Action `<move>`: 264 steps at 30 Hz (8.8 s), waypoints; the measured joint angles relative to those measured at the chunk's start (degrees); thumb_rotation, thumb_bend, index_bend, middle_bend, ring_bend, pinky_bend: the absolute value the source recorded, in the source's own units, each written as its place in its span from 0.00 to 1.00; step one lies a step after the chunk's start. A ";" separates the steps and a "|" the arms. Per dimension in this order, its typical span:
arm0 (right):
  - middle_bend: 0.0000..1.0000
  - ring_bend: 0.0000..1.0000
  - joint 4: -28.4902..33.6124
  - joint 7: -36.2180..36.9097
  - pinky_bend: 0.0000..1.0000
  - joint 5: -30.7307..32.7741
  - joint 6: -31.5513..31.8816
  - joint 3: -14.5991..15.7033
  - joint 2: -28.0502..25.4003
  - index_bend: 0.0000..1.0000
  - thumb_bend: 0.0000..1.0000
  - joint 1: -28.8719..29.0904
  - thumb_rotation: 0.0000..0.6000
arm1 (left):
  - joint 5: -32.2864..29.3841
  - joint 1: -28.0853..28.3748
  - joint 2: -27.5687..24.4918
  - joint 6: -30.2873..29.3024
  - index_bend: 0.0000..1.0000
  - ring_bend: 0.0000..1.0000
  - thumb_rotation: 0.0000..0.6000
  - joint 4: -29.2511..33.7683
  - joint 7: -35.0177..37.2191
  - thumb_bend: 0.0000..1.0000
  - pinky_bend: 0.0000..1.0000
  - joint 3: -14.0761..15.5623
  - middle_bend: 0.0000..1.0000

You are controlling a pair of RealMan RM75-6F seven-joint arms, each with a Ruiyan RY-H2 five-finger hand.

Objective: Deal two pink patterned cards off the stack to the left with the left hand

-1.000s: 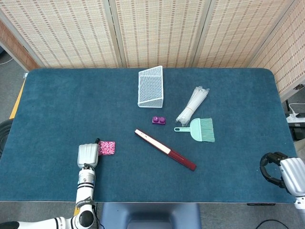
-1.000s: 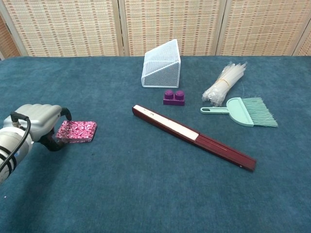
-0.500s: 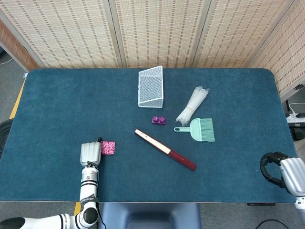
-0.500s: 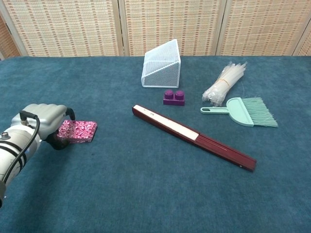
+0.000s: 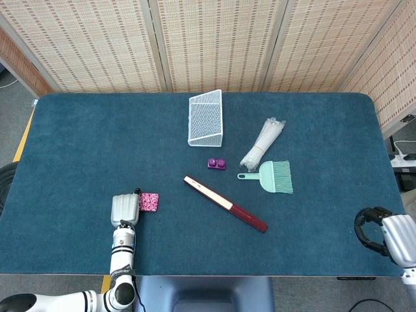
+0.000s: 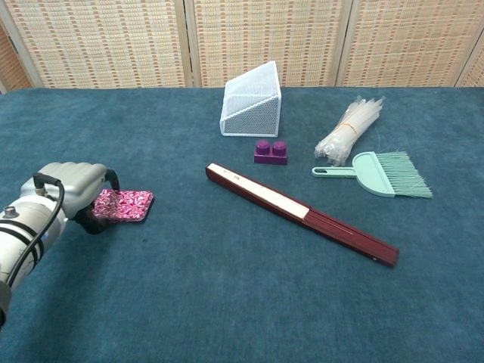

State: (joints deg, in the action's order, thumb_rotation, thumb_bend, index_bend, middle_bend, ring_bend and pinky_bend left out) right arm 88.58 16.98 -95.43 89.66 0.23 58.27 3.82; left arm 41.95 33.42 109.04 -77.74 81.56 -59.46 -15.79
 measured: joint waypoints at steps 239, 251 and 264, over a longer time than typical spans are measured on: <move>0.58 0.52 0.15 -0.07 0.80 0.08 -0.13 -0.03 0.12 0.66 0.37 0.10 1.00 | 15.06 -14.14 -17.18 -1.38 0.28 1.00 1.00 6.21 18.35 0.32 1.00 16.80 1.00; 0.58 0.52 0.19 -0.17 0.80 0.18 -0.22 -0.08 0.16 0.66 0.37 0.15 1.00 | 17.94 -15.04 -18.83 -2.40 0.14 1.00 1.00 10.33 17.80 0.31 1.00 16.37 1.00; 0.58 0.52 0.13 -0.04 0.80 0.35 -0.33 -0.18 0.17 0.66 0.37 0.23 1.00 | 36.79 -16.11 -22.27 -10.37 0.31 0.77 1.00 11.30 25.98 0.29 0.83 16.51 0.71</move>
State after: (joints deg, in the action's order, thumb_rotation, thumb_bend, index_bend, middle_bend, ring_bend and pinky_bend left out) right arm 88.72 16.94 -95.08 89.34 0.05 58.44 4.06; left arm 78.73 17.31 86.76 -88.10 92.86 -33.49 0.72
